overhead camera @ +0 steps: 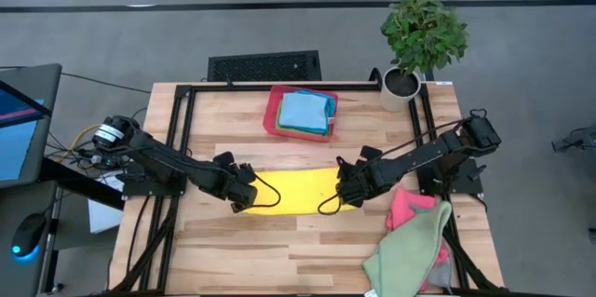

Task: Fold microfiber towels
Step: Fold the yellow microfiber cloth

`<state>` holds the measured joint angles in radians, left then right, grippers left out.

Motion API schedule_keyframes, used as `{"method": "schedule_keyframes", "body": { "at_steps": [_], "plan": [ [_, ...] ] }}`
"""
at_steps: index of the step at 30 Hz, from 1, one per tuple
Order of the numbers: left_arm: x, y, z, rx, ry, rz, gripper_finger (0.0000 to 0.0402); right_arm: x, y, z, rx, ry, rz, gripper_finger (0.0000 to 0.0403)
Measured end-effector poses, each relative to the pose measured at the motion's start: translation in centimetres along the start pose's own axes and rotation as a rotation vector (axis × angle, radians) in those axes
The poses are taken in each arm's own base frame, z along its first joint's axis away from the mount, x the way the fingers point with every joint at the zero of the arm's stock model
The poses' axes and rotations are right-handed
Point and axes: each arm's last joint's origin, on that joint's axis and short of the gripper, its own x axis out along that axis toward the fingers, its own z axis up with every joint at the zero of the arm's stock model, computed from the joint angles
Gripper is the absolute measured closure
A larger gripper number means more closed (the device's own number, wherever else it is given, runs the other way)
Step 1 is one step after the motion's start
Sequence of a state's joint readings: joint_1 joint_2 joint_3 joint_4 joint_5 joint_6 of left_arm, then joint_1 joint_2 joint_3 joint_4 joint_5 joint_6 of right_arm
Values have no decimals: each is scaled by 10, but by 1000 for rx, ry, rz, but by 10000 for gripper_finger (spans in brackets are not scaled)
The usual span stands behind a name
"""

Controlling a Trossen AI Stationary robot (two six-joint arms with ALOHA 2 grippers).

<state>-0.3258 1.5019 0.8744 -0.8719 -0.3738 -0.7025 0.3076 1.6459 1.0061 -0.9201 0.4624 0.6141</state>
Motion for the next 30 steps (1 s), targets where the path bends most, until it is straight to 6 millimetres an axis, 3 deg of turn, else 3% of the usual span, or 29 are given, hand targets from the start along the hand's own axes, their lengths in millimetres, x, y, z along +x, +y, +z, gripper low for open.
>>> {"method": "schedule_keyframes", "body": {
  "at_steps": [3,6,11,14,18,24,30],
  "plan": [
    [-18,2,3,-38,-27,-18,208,-15,3,2,39,-116,31,233],
    [-40,1,5,-96,-173,-49,208,-29,12,3,73,-263,93,226],
    [-55,-3,-5,-190,-438,-39,208,-16,28,-13,177,-405,117,235],
    [-47,-19,-10,-238,-538,-155,208,-6,39,-27,221,-462,185,243],
    [-21,-43,-25,-262,-625,-299,208,-1,50,-46,232,-523,237,253],
    [22,-60,-46,-322,-556,-308,226,9,56,-70,257,-526,261,269],
    [47,-72,-53,-338,-449,-290,247,28,61,-91,279,-445,259,282]
  ]
}}
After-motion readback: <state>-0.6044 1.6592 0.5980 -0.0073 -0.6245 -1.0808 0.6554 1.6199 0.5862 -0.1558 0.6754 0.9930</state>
